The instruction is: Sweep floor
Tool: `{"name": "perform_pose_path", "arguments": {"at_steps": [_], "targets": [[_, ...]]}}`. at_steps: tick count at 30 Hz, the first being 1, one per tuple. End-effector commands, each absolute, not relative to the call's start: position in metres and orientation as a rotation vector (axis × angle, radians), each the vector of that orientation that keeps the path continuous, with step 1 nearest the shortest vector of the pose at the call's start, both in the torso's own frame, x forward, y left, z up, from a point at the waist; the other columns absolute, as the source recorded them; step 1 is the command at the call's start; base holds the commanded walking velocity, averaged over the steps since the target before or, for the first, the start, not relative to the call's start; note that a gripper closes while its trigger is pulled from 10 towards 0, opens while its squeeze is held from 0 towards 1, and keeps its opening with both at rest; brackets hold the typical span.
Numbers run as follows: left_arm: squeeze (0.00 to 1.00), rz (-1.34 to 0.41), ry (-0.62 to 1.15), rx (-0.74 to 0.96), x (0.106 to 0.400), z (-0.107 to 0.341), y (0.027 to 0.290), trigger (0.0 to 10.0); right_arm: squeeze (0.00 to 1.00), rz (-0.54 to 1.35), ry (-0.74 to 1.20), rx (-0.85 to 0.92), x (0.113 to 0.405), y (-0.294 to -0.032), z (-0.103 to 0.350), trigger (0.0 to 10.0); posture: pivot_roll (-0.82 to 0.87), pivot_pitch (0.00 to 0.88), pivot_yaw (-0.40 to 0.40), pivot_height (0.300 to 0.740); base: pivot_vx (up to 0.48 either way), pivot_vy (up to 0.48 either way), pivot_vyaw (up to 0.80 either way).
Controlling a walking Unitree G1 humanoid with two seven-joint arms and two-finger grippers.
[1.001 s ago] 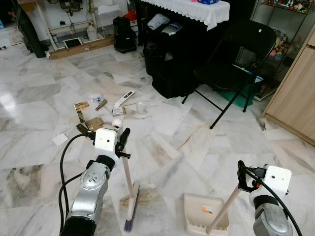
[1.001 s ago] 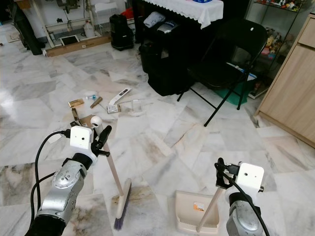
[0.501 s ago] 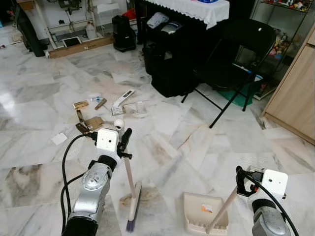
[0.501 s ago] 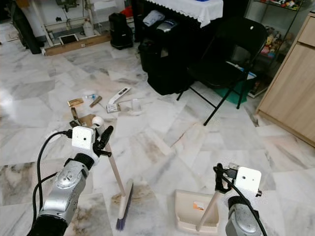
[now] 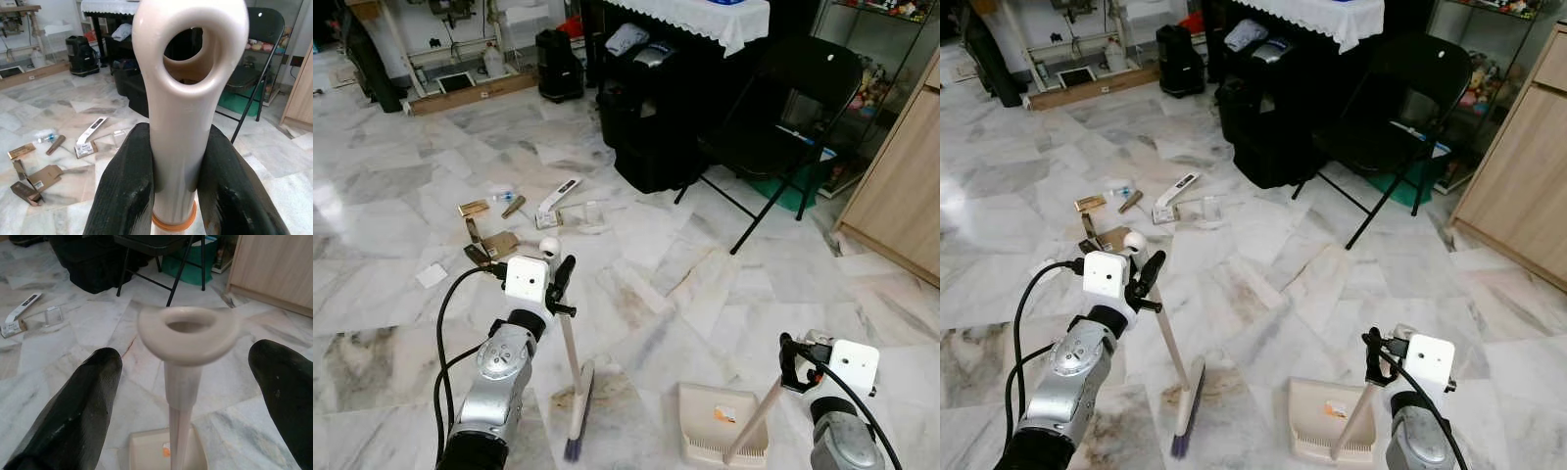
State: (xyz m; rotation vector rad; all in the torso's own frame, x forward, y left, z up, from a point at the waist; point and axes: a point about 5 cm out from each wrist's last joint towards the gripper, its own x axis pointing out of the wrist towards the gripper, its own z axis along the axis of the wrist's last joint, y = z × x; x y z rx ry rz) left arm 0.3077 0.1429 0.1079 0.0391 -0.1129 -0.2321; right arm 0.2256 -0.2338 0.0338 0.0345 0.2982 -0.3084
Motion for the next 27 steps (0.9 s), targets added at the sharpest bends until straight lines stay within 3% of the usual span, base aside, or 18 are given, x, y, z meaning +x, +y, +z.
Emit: {"name": "perform_pose_path", "arguments": {"at_steps": [1,27], "targets": [[0.00,-0.234,-0.139,0.051,0.309,0.113,0.142,10.0,0.00,-0.306,0.302,0.022,0.226,-0.235,0.031,10.0,0.02,0.068,0.016,0.740,0.000,0.000,0.00],[0.00,-0.237,-0.137,0.048,0.309,0.113,0.140,10.0,0.00,-0.266,0.266,-0.015,0.244,-0.242,0.026,10.0,0.04,0.070,0.020,0.740,0.000,0.000,0.00]]}}
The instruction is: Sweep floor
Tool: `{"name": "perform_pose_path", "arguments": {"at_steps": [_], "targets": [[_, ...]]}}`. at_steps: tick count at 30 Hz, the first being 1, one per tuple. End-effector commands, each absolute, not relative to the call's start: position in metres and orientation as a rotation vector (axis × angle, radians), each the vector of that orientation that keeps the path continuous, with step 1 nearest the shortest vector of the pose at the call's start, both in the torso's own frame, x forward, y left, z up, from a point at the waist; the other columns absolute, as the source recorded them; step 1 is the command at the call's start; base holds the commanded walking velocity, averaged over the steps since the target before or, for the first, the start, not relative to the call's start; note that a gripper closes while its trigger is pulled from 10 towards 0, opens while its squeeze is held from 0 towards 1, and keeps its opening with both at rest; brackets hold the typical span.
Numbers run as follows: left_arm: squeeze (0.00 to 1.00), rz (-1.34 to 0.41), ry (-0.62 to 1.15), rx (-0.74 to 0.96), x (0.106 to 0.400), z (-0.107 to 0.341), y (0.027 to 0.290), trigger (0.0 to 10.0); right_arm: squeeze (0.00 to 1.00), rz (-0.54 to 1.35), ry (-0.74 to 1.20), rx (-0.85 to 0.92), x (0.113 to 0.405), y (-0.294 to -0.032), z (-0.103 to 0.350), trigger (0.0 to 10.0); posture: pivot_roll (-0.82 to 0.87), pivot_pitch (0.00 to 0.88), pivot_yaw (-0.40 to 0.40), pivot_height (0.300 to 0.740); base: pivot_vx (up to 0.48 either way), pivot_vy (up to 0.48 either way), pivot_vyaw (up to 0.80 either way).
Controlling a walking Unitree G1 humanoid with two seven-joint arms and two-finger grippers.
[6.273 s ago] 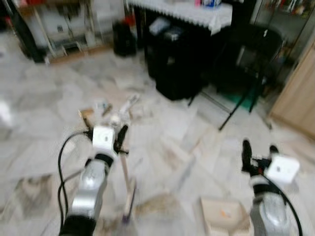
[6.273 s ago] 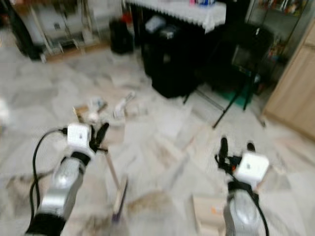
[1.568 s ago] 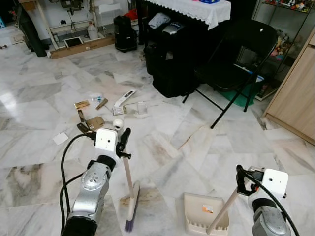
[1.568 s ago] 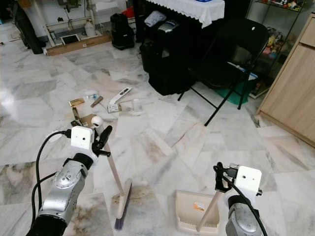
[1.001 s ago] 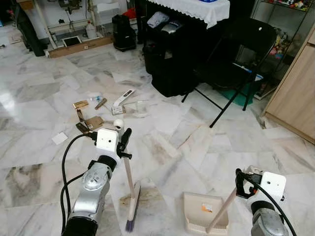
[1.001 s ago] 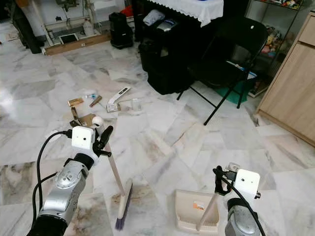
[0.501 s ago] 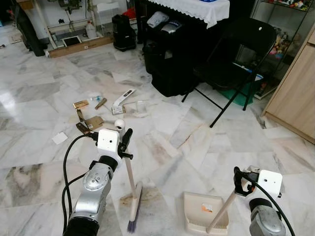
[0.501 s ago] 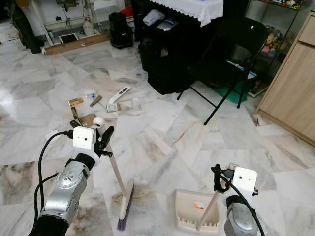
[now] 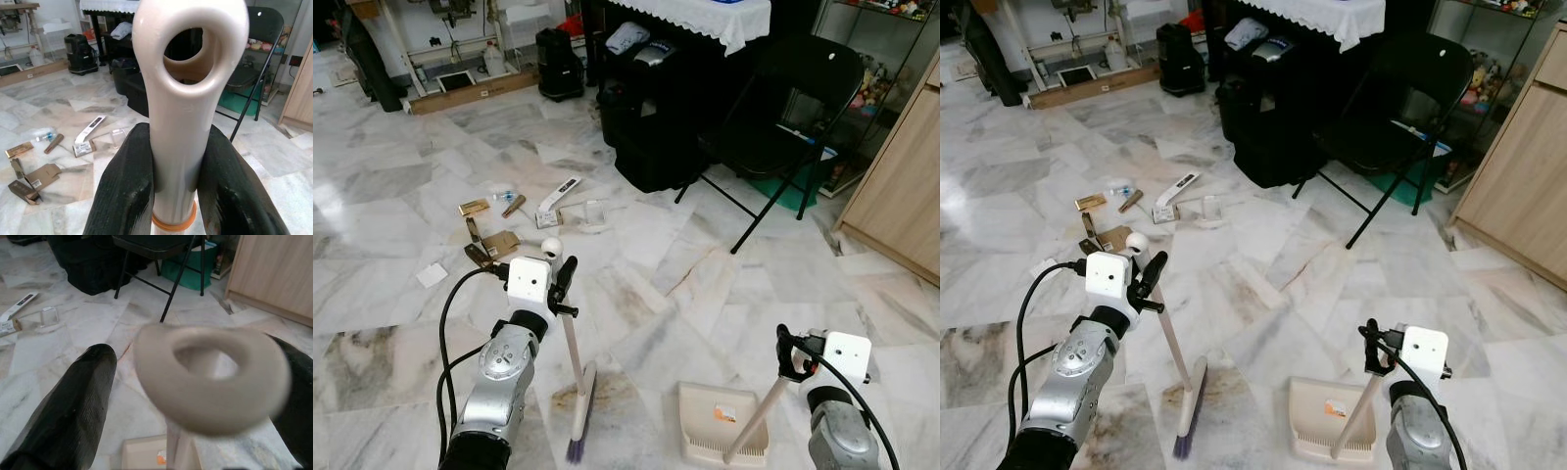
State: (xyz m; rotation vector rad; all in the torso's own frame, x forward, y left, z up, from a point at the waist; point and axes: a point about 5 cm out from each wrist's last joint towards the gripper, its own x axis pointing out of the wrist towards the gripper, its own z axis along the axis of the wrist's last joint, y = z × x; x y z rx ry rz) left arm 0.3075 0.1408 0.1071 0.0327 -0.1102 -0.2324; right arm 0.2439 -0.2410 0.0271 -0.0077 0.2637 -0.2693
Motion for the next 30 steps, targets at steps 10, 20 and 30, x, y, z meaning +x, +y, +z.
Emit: {"name": "perform_pose_path", "arguments": {"at_steps": [10,20,30], "targets": [[0.00,-0.238,-0.138,0.050,0.3084,0.1135,0.1408,10.0,0.00,-0.255,0.262,-0.025,0.2484,-0.2422,0.0229,10.0,0.04,0.072,0.023,0.740,0.000,0.000,0.00],[0.00,-0.237,-0.140,0.052,0.3083,0.1140,0.1411,10.0,0.00,-0.234,0.238,-0.027,0.2512,-0.2416,0.0233,10.0,0.04,0.075,0.025,0.740,0.000,0.000,0.00],[0.00,-0.238,-0.139,0.053,0.3081,0.1138,0.1408,10.0,0.00,-0.212,0.227,-0.029,0.2527,-0.2391,0.0227,0.0,0.05,0.075,0.025,0.740,0.000,0.000,0.00]]}}
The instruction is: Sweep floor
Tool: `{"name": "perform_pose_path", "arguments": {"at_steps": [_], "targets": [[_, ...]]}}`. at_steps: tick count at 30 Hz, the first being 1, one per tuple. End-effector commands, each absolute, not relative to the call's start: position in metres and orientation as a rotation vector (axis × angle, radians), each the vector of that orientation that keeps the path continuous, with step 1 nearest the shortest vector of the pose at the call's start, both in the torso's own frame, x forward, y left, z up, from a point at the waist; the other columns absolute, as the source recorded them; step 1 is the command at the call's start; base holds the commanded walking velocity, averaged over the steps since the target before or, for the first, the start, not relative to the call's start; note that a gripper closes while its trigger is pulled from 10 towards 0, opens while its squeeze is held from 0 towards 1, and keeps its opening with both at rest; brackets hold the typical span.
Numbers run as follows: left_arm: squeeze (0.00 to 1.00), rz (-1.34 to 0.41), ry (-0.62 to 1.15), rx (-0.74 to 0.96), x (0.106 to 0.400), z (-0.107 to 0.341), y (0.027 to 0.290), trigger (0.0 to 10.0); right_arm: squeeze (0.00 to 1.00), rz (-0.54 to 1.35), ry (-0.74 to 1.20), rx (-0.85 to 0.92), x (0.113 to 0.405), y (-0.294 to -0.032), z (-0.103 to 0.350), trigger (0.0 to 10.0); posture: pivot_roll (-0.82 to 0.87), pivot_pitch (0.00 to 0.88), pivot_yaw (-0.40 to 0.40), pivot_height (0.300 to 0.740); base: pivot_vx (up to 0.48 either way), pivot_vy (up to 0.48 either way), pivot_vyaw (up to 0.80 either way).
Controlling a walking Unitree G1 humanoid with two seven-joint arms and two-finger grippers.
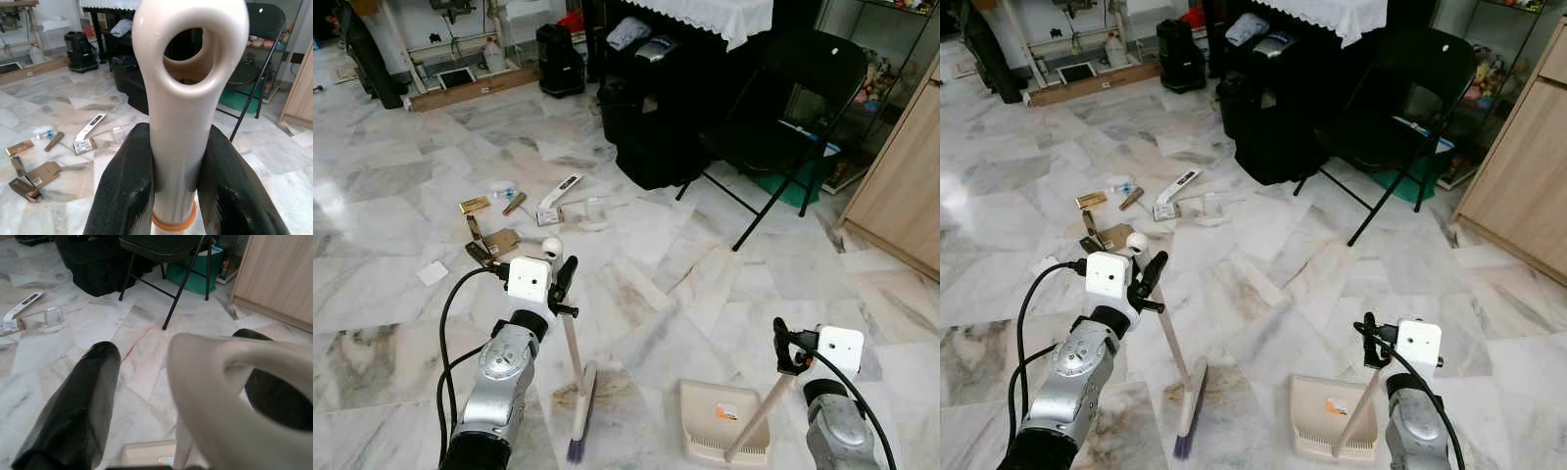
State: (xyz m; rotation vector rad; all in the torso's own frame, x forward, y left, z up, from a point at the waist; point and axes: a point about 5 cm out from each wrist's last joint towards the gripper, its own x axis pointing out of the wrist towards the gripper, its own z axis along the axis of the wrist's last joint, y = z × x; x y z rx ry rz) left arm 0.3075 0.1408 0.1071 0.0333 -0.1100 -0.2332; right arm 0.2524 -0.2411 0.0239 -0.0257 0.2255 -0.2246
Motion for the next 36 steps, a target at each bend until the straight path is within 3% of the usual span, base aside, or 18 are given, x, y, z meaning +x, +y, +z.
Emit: {"name": "perform_pose_path", "arguments": {"at_steps": [1,36], "targets": [[0.00,-0.238,-0.139,0.053,0.3081,0.1138,0.1408,10.0,0.00,-0.211,0.227,-0.029,0.2527,-0.2388,0.0226,0.0,0.05,0.075,0.024,0.740,0.000,0.000,0.00],[0.00,-0.242,-0.137,0.052,0.3082,0.1136,0.1412,10.0,0.00,-0.178,0.218,-0.060,0.2534,-0.2314,0.0212,0.0,0.05,0.079,0.026,0.740,0.000,0.000,0.00]]}}
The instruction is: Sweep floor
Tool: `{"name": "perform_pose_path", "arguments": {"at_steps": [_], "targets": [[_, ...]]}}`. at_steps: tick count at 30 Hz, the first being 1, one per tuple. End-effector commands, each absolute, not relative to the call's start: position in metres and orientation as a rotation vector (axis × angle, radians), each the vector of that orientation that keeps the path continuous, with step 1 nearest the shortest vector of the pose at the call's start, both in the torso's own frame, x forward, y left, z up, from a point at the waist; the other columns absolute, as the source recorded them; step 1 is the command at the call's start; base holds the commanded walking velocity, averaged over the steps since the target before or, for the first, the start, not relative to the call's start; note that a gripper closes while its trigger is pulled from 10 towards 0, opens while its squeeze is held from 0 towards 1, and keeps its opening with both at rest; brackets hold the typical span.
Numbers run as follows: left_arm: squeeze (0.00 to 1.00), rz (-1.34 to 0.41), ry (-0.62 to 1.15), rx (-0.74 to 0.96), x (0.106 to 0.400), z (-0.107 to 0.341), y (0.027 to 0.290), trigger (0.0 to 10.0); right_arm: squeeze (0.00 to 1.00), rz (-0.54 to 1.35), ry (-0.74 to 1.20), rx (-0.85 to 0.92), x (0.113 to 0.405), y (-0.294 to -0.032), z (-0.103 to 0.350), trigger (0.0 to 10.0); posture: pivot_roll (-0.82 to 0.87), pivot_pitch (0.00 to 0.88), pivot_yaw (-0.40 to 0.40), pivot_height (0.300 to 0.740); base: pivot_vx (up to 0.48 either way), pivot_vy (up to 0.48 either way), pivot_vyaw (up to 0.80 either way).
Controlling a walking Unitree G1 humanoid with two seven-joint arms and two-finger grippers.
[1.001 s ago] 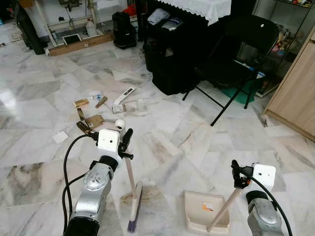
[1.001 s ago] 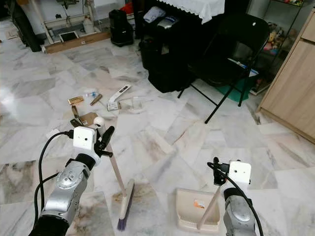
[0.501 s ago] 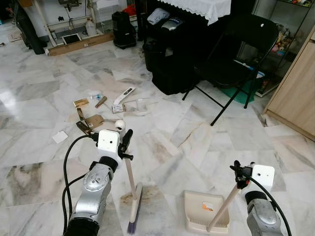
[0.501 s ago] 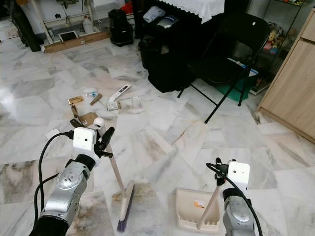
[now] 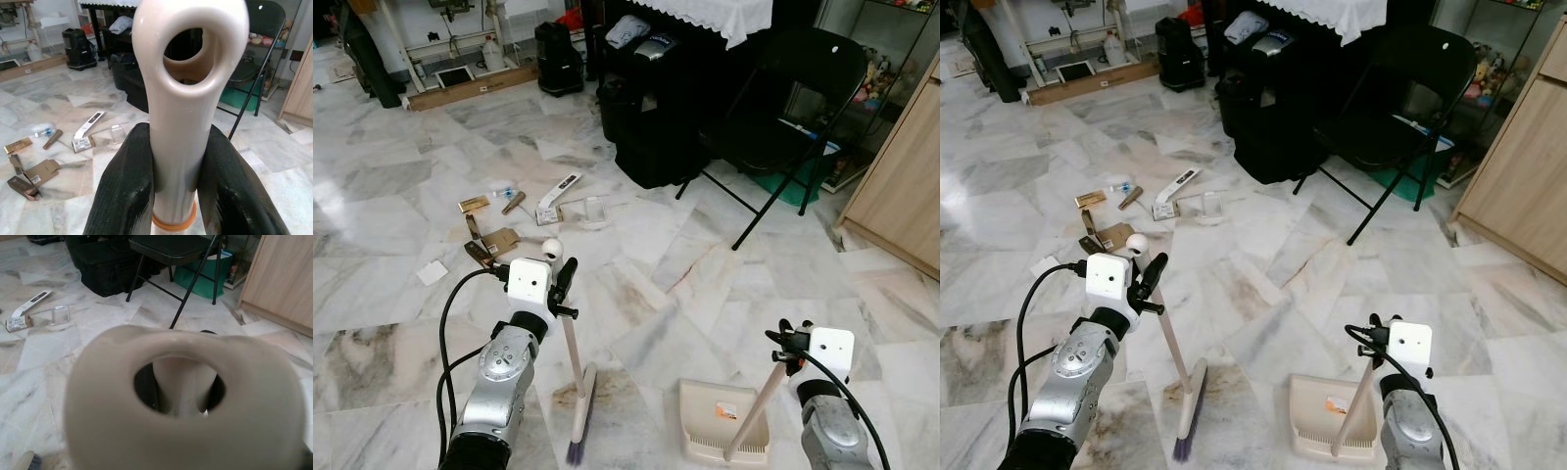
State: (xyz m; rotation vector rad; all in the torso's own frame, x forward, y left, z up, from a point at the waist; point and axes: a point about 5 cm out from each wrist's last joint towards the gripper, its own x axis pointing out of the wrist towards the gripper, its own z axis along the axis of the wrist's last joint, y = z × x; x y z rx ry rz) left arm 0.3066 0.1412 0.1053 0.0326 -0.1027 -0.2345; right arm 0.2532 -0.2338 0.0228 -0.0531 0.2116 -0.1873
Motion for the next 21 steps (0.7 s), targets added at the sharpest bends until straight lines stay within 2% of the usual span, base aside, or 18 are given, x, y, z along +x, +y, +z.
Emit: {"name": "perform_pose_path", "arguments": {"at_steps": [1,18,19,21], "targets": [[0.00,-0.242,-0.137,0.052,0.3082,0.1137,0.1412,10.0,0.00,-0.177,0.216,-0.060,0.2537,-0.2311,0.0217,0.0,0.05,0.079,0.027,0.740,0.000,0.000,0.00],[0.00,-0.244,-0.138,0.052,0.3088,0.1142,0.1400,10.0,0.00,-0.186,0.201,-0.063,0.2591,-0.2299,0.0269,0.0,0.05,0.078,0.026,0.740,0.000,0.000,0.00],[0.00,-0.244,-0.138,0.052,0.3086,0.1140,0.1401,10.0,0.00,-0.203,0.212,-0.069,0.2581,-0.2325,0.0257,10.0,0.05,0.079,0.027,0.740,0.000,0.000,0.00],[0.00,-0.245,-0.137,0.052,0.3086,0.1140,0.1402,10.0,0.00,-0.209,0.215,-0.070,0.2578,-0.2335,0.0254,10.0,0.04,0.080,0.027,0.740,0.000,0.000,0.00]]}}
